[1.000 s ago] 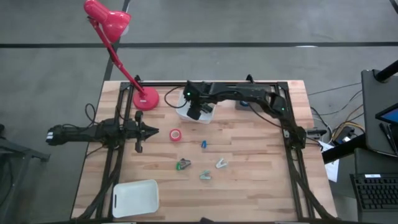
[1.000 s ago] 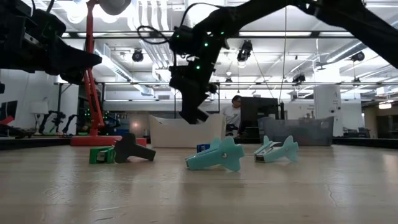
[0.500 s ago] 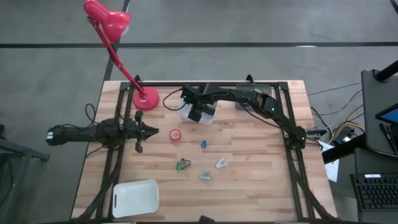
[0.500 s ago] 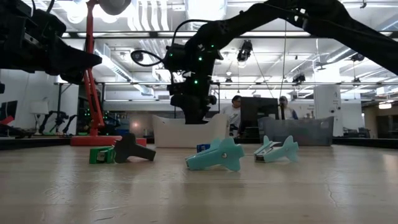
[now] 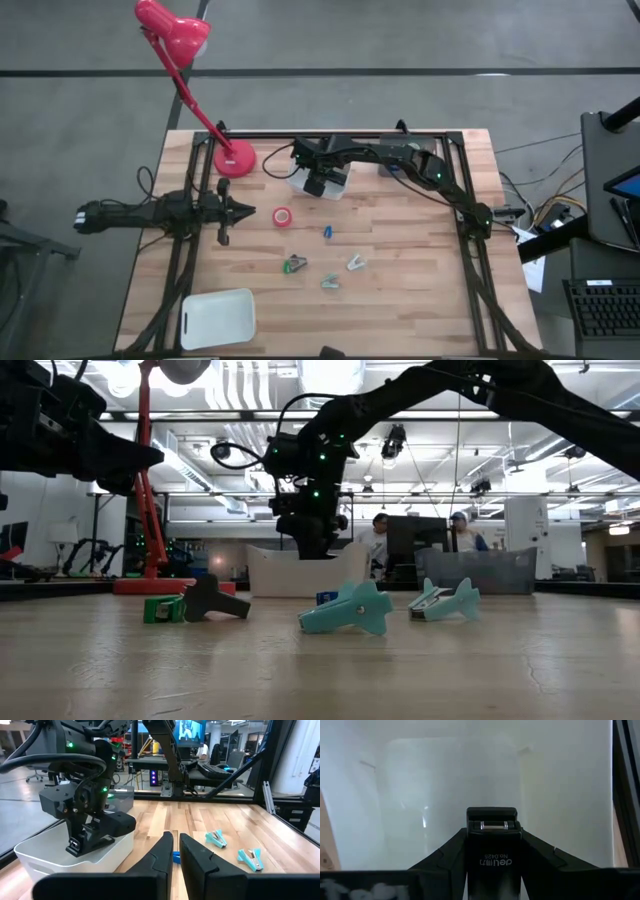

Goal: Pick and place Stapler, Stapler remover, tape
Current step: Put the black stapler into the top white bin, then put the blue stapler into the top white bin

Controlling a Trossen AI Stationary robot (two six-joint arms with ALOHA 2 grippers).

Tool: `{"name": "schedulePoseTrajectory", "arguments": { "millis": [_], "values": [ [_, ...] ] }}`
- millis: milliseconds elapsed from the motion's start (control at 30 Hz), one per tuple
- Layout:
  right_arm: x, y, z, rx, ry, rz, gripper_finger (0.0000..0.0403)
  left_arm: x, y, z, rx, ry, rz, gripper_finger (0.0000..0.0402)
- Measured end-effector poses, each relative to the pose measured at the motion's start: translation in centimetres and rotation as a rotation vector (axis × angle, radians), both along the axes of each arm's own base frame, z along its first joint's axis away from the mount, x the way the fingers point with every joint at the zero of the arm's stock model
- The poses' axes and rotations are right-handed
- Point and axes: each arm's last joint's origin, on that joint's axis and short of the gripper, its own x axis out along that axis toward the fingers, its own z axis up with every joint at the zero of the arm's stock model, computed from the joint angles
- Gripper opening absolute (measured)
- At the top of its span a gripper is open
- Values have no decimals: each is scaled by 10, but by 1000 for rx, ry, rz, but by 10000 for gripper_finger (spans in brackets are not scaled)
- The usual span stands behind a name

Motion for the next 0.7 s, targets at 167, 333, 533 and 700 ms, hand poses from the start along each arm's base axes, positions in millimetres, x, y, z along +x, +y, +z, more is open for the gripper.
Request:
{"name": "schedulePoseTrajectory", "arguments": {
  "millis": [167, 333, 533, 700],
  "values": [
    [0, 0, 0, -1, -1, 0, 165, 0, 0, 0, 0, 0, 0, 37],
    [0, 0, 0, -2, -1, 0, 200, 0, 0, 0, 0, 0, 0, 37],
    [-4, 2, 14, 2, 13, 3, 216, 0, 0, 0, 0, 0, 0, 37],
    [-11, 12, 47, -3, -16, 7, 211, 0, 0, 0, 0, 0, 0, 37]
  ]
}}
